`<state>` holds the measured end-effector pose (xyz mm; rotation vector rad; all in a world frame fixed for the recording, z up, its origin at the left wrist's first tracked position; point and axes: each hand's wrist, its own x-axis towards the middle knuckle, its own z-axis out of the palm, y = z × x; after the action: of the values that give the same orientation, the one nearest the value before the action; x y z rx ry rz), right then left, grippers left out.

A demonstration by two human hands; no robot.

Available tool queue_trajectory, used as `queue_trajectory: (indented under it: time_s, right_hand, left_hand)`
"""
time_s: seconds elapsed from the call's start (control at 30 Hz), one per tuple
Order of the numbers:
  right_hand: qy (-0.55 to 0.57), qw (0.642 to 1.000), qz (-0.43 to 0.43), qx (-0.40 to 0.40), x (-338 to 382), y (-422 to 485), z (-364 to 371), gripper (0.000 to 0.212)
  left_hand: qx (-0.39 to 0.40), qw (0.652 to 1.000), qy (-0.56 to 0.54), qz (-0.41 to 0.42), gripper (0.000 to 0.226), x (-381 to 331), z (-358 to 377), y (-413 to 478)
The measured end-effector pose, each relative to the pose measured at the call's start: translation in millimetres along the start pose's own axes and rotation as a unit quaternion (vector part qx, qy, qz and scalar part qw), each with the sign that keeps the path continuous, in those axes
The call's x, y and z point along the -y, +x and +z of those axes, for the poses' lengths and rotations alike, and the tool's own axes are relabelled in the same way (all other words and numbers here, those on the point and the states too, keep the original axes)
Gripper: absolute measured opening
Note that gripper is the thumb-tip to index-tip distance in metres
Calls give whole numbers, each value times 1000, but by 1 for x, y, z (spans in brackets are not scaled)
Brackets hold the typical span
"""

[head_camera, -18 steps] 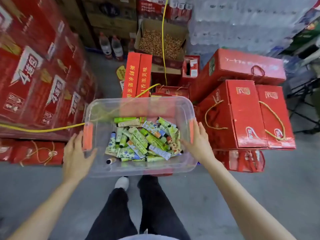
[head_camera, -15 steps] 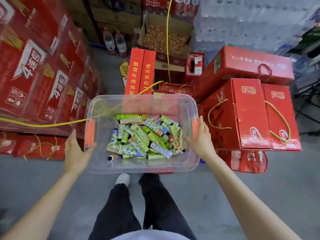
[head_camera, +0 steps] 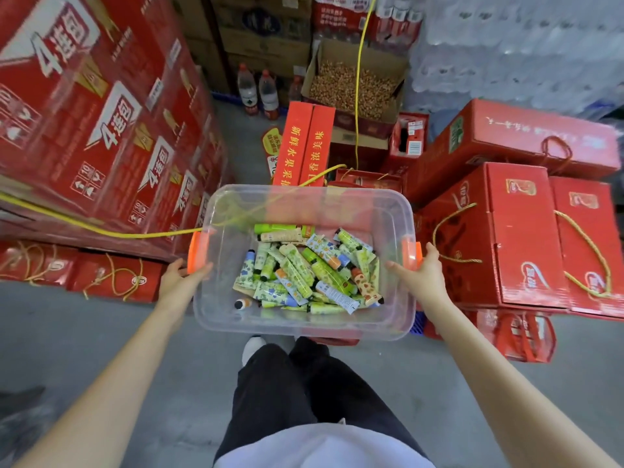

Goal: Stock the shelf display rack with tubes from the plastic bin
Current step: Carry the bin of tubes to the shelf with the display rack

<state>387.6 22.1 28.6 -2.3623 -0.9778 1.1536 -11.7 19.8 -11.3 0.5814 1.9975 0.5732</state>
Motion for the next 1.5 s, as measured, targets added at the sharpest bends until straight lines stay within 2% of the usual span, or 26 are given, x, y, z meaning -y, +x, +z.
queue_trajectory:
  time_s: [0.07,0.1,0.17,0.2,0.27,0.4,0.53,0.67,0.73,0.9,1.0,1.07,1.17,1.33,1.43,1.5]
  right_hand:
    - [-11,1000,9,-24,-1,1,-3,96]
    - [-13,999,8,-32,-3,3,-5,83]
    - [26,999,10,-27,-1,3,-10,53]
    - [60,998,19,-12,-1,3,-12,47]
    - [108,993,51,27,-1,4,-14,50]
    - [136,986,68,72,-4,3,-12,75]
    - [89,991,56,82,-2,1,-7,61]
    - [56,992,52,97,6,2,-6,55]
    - [42,992,52,108,12,0,-4,52]
    - [-10,994,35,105,23,-18,17,54]
    - [-4,994,9,109,34,-42,39,39]
    - [-5,993,-15,113,42,-60,58,32]
    - [-30,990,-55,125,53,-91,92,38]
    - [-78,976,-134,153,67,-162,158,64]
    - [-93,965,-163,182,76,-202,207,62]
    - [-116,956,-174,204,80,-227,243,62]
  left_hand:
    - [4,1000,6,11,73,4,-6,9]
    - [8,1000,9,9,69,2,-6,9]
    - [19,999,25,10,46,-4,-2,4]
    - [21,999,38,12,33,-5,2,5]
    - [21,999,44,22,28,-10,7,4]
    - [11,999,26,42,54,-18,9,12]
    - [43,995,71,60,47,-19,9,6]
    - [53,992,94,61,56,-10,-1,-5]
    - [54,996,64,31,66,4,-12,-11]
    - [33,998,-45,-30,67,59,-44,-30]
    - [5,992,-113,-57,45,90,-71,-44]
    - [-8,985,-152,-79,40,110,-93,-53]
    - [-27,979,-183,-89,35,145,-131,-69]
    - [-94,975,-189,-76,29,205,-204,-104]
    - [-140,964,-208,-85,31,243,-255,-122]
    - [-160,959,-216,-90,42,275,-288,-129]
